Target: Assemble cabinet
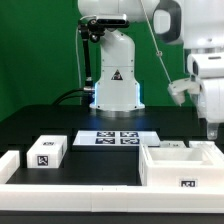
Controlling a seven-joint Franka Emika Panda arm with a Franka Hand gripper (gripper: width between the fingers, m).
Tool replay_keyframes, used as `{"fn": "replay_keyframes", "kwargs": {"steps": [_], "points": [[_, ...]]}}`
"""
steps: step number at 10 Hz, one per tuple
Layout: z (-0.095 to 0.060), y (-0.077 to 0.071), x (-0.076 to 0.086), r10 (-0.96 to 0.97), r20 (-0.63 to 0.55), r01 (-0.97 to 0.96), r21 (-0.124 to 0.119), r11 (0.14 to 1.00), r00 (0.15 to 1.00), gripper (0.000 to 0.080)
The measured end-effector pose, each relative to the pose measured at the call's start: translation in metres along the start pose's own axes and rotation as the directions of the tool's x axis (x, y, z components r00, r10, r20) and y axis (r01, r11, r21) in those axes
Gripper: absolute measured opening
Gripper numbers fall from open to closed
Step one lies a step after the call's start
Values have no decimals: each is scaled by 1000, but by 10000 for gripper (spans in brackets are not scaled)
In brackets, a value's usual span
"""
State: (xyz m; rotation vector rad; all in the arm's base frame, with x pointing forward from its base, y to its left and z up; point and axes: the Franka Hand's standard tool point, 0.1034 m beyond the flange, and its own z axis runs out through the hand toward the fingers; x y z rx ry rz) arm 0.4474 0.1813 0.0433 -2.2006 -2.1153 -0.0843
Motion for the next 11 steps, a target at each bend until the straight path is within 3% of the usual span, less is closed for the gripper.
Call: {"fn": "replay_keyframes", "kwargs": {"steps": [3, 6, 8, 9, 10, 11], "points": [[26, -10, 2, 11, -27, -11, 11, 1000, 1000, 649], [32, -11, 5, 13, -42, -13, 0, 1000, 999, 649], [32, -11, 4, 15, -42, -15, 0, 1000, 999, 424], [32, -11, 4, 16, -41, -16, 0, 1000, 999, 424], [32, -11, 4, 16, -41, -16, 0, 1000, 999, 222], [32, -11, 4, 16, -41, -16, 0, 1000, 999, 92]]}}
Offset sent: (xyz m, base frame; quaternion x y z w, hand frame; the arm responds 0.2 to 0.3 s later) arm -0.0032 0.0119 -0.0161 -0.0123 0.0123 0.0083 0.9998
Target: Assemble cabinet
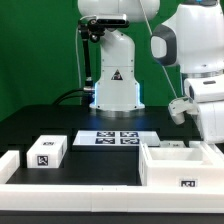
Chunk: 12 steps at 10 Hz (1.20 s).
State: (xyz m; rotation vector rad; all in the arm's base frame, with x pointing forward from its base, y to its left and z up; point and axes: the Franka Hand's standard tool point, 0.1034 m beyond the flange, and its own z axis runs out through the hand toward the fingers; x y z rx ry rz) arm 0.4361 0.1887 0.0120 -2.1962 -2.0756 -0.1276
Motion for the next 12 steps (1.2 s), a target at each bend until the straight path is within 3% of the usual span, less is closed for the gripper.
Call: {"fn": "replay_keyframes", "kwargs": {"steps": [7, 8, 10, 12], "points": [[0, 0, 0, 1, 0, -1, -1, 1000, 1000, 61], [-3, 0, -3, -1, 9, 1, 8, 1000, 1000, 61], [-35, 0, -20, -21, 55, 21, 11, 1000, 998, 61], [-55, 5, -37, -34, 77, 34, 5, 999, 996, 61]]}}
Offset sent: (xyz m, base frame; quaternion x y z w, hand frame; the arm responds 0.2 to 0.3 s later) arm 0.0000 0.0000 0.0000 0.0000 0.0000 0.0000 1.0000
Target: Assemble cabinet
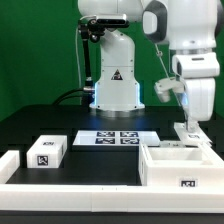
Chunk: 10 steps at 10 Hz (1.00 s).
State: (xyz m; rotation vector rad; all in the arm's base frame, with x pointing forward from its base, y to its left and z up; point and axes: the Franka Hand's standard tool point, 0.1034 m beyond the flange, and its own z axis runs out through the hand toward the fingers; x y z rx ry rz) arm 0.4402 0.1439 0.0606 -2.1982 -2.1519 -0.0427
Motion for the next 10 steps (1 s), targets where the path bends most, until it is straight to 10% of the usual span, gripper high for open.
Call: {"fn": "replay_keyframes", "kwargs": {"steps": [10], "points": [[-3, 14, -20, 19, 1, -19, -2, 1000, 1000, 62]]}}
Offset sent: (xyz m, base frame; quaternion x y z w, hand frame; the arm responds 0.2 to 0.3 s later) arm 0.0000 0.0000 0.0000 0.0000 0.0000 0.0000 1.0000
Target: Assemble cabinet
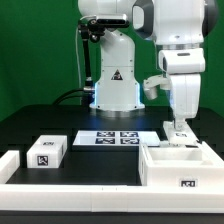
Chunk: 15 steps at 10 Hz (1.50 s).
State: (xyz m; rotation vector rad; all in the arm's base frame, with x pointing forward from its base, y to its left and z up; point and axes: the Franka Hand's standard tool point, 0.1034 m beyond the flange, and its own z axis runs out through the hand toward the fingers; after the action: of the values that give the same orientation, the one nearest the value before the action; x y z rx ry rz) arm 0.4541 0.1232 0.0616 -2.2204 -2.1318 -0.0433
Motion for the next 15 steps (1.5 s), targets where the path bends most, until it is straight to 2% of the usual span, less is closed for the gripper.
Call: {"fn": "replay_keyframes", "kwargs": {"steps": [4, 8, 12, 13, 14, 15], "points": [[0, 6, 2, 4, -3, -4, -2, 1000, 1000, 62], [-1, 30, 5, 11, -17, -11, -18, 1000, 1000, 62], [0, 30, 2, 8, -17, -8, -15, 1000, 1000, 62], [-1, 38, -1, 4, -18, -4, -19, 1000, 1000, 62], [-3, 50, -2, 9, -16, -9, -7, 1000, 1000, 62], [-4, 67, 1, 13, -21, -13, -5, 1000, 1000, 62]]}}
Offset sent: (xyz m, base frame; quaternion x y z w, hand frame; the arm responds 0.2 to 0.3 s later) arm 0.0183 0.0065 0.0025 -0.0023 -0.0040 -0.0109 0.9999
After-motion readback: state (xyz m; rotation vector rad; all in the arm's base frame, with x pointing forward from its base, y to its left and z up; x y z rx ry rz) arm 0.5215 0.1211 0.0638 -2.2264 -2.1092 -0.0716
